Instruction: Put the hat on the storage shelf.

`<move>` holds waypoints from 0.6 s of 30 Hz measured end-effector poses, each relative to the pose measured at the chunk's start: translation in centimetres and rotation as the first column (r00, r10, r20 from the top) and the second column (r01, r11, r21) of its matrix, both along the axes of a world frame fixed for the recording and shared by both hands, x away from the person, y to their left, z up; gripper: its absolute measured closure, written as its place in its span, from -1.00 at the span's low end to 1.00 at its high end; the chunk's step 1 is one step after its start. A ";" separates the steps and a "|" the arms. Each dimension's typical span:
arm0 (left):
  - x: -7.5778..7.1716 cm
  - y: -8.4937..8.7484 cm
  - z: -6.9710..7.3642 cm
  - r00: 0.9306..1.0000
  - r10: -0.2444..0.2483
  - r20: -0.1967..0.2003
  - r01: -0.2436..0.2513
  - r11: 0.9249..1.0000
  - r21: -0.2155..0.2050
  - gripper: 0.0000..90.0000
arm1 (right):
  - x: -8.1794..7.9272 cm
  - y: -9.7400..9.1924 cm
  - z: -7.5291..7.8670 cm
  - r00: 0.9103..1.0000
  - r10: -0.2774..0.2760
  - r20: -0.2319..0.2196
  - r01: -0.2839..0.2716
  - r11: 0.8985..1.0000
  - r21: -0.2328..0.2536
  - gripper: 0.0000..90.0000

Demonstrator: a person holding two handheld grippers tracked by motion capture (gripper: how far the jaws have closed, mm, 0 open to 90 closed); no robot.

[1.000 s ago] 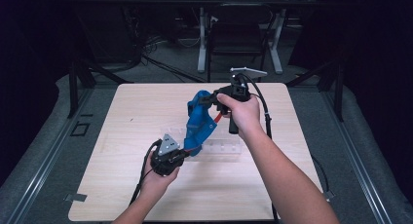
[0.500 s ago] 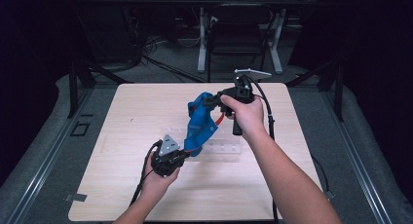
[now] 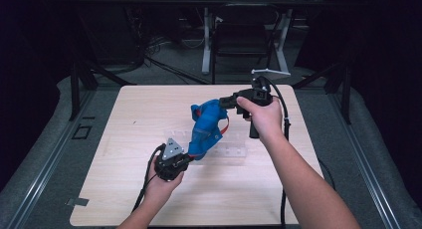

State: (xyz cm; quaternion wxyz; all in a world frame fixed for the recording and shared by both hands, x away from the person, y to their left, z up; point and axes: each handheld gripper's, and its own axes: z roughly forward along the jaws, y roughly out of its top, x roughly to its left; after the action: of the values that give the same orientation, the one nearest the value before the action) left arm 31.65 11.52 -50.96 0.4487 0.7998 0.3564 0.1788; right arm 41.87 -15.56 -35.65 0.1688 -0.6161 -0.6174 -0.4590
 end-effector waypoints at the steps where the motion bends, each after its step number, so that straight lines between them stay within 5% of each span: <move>1: 0.0 0.0 0.0 1.000 0.000 0.000 0.000 1.000 0.001 0.96 | 0.0 -0.1 0.0 1.000 0.002 0.007 -0.002 1.000 -0.009 0.73; 18: -0.5 0.3 0.4 1.000 0.014 -0.012 -0.015 1.000 -0.021 0.79 | -1.1 -1.0 1.1 0.996 -0.008 0.086 0.019 0.992 -0.127 0.71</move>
State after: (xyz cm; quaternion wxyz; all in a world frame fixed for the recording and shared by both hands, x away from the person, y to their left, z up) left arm 31.13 11.86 -50.59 0.4538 0.7934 0.3666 0.1737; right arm 40.78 -16.54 -34.55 0.0993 -0.6097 -0.6478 -0.4458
